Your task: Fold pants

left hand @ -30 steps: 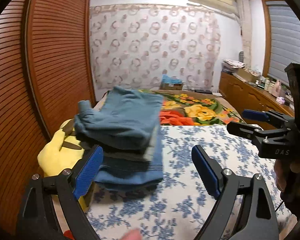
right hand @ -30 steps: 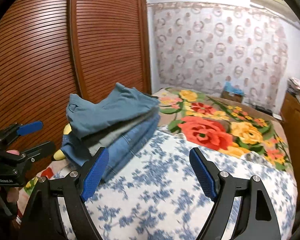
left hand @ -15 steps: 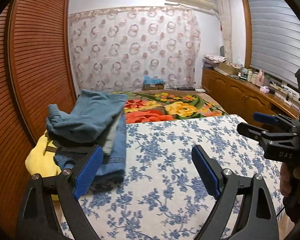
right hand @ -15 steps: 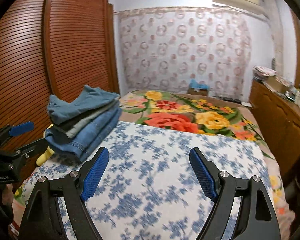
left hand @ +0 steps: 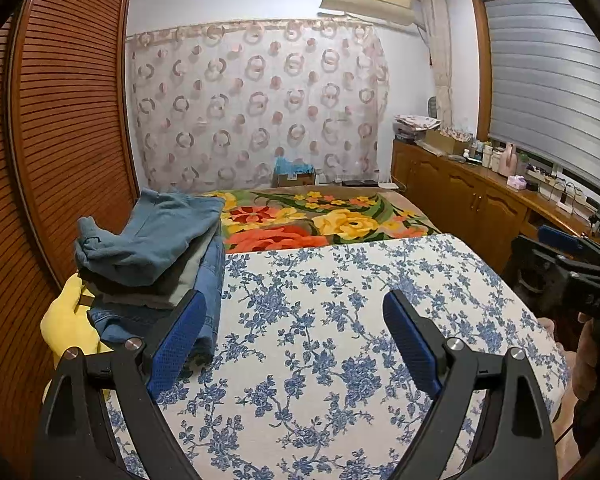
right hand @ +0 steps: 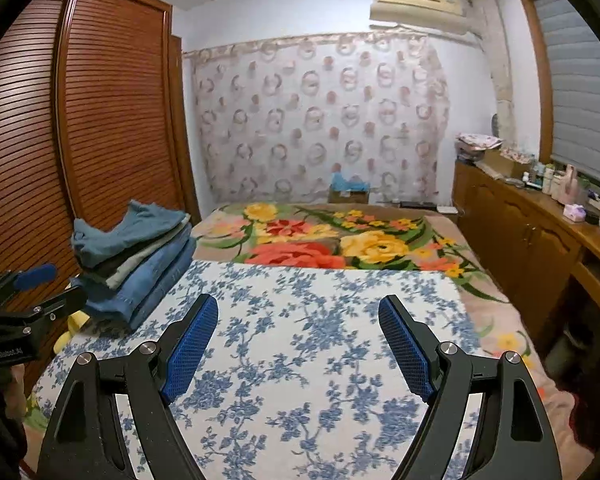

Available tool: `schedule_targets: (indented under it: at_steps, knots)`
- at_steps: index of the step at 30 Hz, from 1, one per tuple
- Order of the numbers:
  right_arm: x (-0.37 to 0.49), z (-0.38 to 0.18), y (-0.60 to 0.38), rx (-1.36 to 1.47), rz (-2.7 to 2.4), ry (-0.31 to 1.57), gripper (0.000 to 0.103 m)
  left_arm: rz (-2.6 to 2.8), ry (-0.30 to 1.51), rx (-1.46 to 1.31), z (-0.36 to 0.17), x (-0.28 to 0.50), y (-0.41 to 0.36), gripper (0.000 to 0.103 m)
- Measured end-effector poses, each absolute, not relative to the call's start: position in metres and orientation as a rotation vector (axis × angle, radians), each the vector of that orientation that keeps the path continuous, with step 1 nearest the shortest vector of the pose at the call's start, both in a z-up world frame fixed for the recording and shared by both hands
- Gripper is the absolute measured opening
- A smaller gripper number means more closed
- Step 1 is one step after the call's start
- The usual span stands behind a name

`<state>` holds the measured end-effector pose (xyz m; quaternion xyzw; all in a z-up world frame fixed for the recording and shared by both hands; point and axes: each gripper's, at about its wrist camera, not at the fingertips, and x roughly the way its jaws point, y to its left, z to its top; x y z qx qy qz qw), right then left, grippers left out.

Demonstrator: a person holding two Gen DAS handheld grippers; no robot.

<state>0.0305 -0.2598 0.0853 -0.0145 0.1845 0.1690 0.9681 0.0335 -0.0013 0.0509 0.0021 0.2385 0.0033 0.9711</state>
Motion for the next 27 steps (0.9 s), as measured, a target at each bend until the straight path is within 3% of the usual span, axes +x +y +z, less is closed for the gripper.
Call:
schedule_targets:
  at_steps: [27]
  knots:
    - [0.024, 0.069, -0.260, -0.012, 0.311, 0.344, 0.084, 0.011, 0.451, 0.006, 0.061, 0.024, -0.007, 0.090]
